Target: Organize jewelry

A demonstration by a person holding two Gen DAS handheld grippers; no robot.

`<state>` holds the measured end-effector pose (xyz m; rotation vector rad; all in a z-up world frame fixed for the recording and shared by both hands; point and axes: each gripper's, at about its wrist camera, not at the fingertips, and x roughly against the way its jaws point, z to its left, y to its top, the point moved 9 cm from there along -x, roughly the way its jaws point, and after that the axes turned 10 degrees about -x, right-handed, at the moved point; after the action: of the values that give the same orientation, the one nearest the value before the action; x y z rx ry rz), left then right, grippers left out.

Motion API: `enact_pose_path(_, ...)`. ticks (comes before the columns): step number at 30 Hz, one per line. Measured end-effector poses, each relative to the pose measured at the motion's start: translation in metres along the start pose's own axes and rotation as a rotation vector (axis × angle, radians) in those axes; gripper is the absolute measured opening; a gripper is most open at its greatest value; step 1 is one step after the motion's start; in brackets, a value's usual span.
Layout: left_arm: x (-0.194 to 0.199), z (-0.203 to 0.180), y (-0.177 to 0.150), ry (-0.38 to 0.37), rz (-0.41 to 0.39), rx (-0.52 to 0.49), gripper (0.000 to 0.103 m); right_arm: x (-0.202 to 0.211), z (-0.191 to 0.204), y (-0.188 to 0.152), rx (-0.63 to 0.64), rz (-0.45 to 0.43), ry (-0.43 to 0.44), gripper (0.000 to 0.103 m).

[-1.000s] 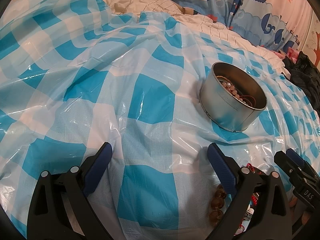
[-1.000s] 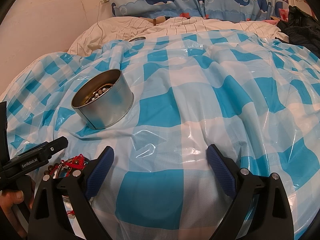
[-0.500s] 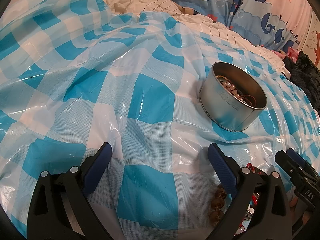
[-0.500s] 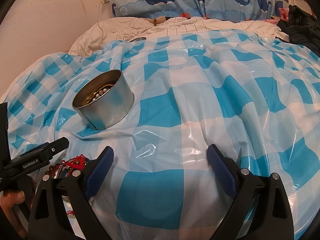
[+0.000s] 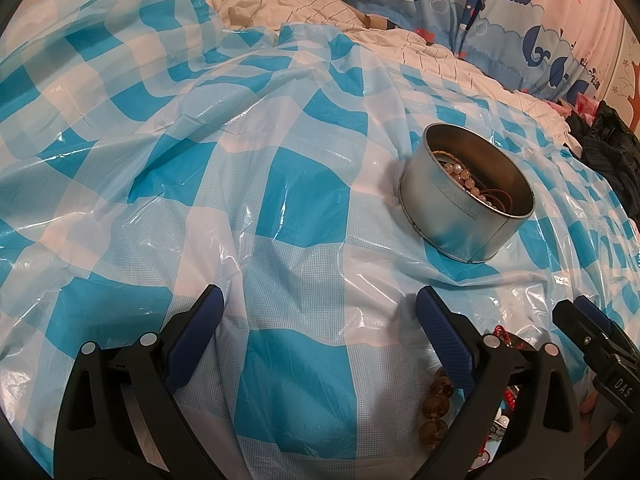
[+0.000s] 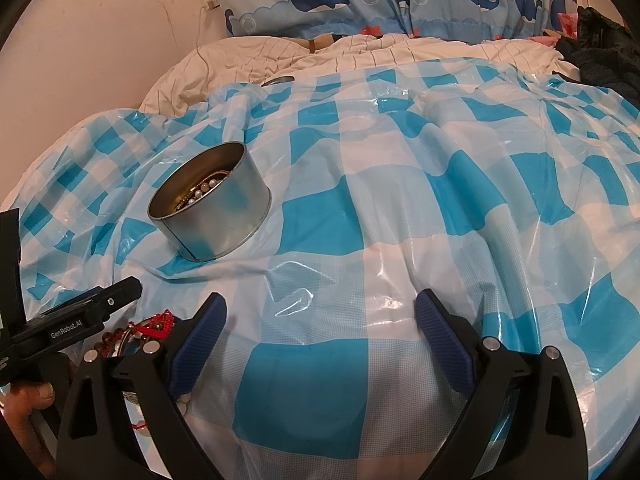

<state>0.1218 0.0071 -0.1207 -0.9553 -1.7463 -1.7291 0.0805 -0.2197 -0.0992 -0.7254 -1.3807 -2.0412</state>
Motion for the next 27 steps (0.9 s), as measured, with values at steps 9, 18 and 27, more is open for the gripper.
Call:
enact_pose_path(9,0.0003,-0.0002,-0.0003,0.001,0.0,-0.001,0.093,-0.0001,0.0047,-0.0002,-0.004,0.0,0.011,0.093)
enact_pose_path(18,0.0004,-0.0007,-0.0005,0.004,0.003,-0.001,0.093,0.0003,0.0039,-0.0004,-0.005,-0.001,0.011,0.093)
enact_pose_path(27,0.0008,-0.0004,-0.0009,0.005,0.003,-0.001,0.093,0.0003,0.0034,-0.0002,-0.006,-0.001,0.013,0.093)
